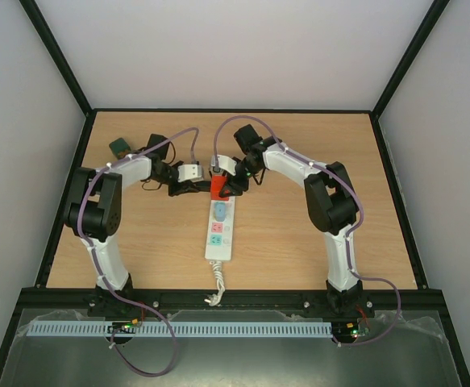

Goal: Pull the plug off the socket

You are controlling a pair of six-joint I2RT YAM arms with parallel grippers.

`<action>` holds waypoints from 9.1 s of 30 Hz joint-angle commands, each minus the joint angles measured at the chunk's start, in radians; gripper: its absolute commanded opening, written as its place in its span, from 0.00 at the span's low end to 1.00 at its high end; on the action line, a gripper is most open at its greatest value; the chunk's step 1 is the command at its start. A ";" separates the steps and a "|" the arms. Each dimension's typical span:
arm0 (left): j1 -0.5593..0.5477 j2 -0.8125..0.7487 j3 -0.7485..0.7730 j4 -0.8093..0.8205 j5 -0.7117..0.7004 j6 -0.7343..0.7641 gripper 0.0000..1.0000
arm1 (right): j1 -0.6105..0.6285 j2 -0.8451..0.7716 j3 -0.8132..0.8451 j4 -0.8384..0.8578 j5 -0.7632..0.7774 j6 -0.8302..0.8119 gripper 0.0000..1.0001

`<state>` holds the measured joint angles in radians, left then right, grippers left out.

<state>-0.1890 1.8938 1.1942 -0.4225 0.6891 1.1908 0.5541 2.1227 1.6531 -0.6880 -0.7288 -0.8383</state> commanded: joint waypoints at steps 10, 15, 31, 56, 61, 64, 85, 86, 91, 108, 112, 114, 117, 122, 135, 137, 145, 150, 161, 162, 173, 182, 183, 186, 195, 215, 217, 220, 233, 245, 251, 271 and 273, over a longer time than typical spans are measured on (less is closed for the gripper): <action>0.128 0.005 0.023 -0.033 0.004 0.107 0.13 | -0.017 0.083 -0.042 -0.160 0.177 0.016 0.02; 0.137 -0.002 0.009 -0.031 -0.030 0.130 0.12 | -0.019 0.081 -0.045 -0.159 0.184 0.020 0.02; 0.190 -0.021 -0.027 -0.041 -0.031 0.166 0.11 | -0.029 0.079 -0.037 -0.161 0.197 0.026 0.02; 0.233 -0.208 -0.037 0.128 -0.043 -0.229 0.14 | -0.175 0.106 0.033 -0.026 0.203 0.197 0.07; 0.272 -0.233 -0.039 0.102 -0.102 -0.171 0.14 | -0.175 0.101 0.033 -0.020 0.191 0.202 0.26; 0.308 -0.248 -0.045 0.082 -0.134 -0.130 0.14 | -0.176 0.097 0.034 -0.019 0.185 0.205 0.34; 0.572 -0.408 -0.201 0.123 -0.327 0.128 0.15 | -0.175 0.059 0.067 -0.016 0.110 0.239 0.57; 0.558 -0.406 -0.229 0.148 -0.353 0.123 0.15 | -0.176 0.059 0.072 -0.019 0.105 0.241 0.58; 0.521 -0.373 -0.300 0.234 -0.386 0.062 0.16 | -0.175 0.052 0.089 -0.034 0.088 0.247 0.60; 0.445 -0.382 -0.487 0.385 -0.450 0.048 0.27 | -0.177 0.048 0.109 -0.054 0.067 0.247 0.69; 0.437 -0.388 -0.505 0.363 -0.444 0.053 0.39 | -0.177 0.043 0.102 -0.052 0.058 0.248 0.70; 0.435 -0.392 -0.505 0.335 -0.435 0.061 0.44 | -0.177 0.039 0.100 -0.052 0.051 0.246 0.70; 0.433 -0.401 -0.503 0.286 -0.419 0.076 0.49 | -0.176 0.033 0.099 -0.047 0.041 0.248 0.71; 0.431 -0.434 -0.495 0.191 -0.367 0.109 0.53 | -0.177 0.028 0.097 -0.045 0.029 0.248 0.72; 0.405 -0.490 -0.512 0.081 -0.314 0.159 0.48 | -0.177 -0.004 0.097 -0.045 0.026 0.251 0.74; 0.401 -0.492 -0.510 0.042 -0.307 0.183 0.47 | -0.178 -0.009 0.098 -0.046 0.026 0.251 0.74; 0.367 -0.521 -0.497 -0.046 -0.279 0.185 0.45 | -0.181 -0.017 0.106 -0.048 0.019 0.258 0.74; 0.345 -0.572 -0.481 -0.054 -0.228 0.124 0.51 | -0.183 -0.024 0.115 -0.052 0.016 0.261 0.75; 0.202 -0.649 -0.396 0.020 -0.112 -0.235 0.76 | -0.199 -0.031 0.118 -0.046 0.020 0.287 0.77; 0.178 -0.653 -0.395 0.045 -0.112 -0.283 0.77 | -0.199 -0.032 0.111 -0.035 0.026 0.299 0.77; -0.070 -0.534 -0.334 0.193 -0.150 -0.610 0.82 | -0.186 -0.060 -0.015 0.080 0.034 0.353 0.77; -0.275 -0.443 -0.342 0.209 -0.230 -0.537 0.64 | -0.143 -0.060 -0.063 0.144 0.082 0.363 0.69; -0.290 -0.433 -0.340 0.211 -0.232 -0.533 0.60 | -0.139 -0.061 -0.066 0.151 0.085 0.364 0.67; -0.318 -0.403 -0.329 0.226 -0.241 -0.533 0.53 | -0.128 -0.060 -0.066 0.162 0.085 0.371 0.61; -0.388 -0.307 -0.311 0.227 -0.288 -0.469 0.43 | -0.104 -0.076 -0.107 0.164 0.077 0.372 0.55; -0.372 -0.227 -0.257 0.061 -0.184 -0.105 0.44 | -0.079 -0.047 -0.084 0.037 -0.010 0.230 0.57; -0.375 -0.220 -0.256 0.073 -0.179 -0.118 0.46 | -0.079 -0.049 -0.086 0.048 -0.008 0.238 0.58; -0.384 -0.204 -0.261 0.095 -0.202 -0.133 0.47 | -0.079 -0.049 -0.079 0.064 -0.002 0.258 0.65; -0.389 -0.168 -0.268 0.107 -0.223 -0.128 0.48 | -0.073 -0.025 -0.023 0.077 0.008 0.256 0.75; -0.416 -0.162 -0.240 0.080 -0.219 -0.129 0.55 | -0.063 -0.004 -0.023 0.106 0.039 0.194 0.78; -0.427 -0.127 -0.226 0.075 -0.246 -0.151 0.61 | -0.063 0.005 -0.024 0.102 0.015 0.176 0.68; -0.385 -0.247 -0.248 0.072 -0.139 -0.206 0.64 | -0.063 -0.099 -0.190 0.228 0.086 0.346 0.42; -0.385 -0.254 -0.254 0.072 -0.132 -0.203 0.67 | -0.063 -0.115 -0.217 0.250 0.084 0.364 0.42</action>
<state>-0.5766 1.6821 0.9615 -0.3569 0.5198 0.9977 0.4828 2.0521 1.4960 -0.4511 -0.6655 -0.5739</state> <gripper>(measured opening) 0.649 0.635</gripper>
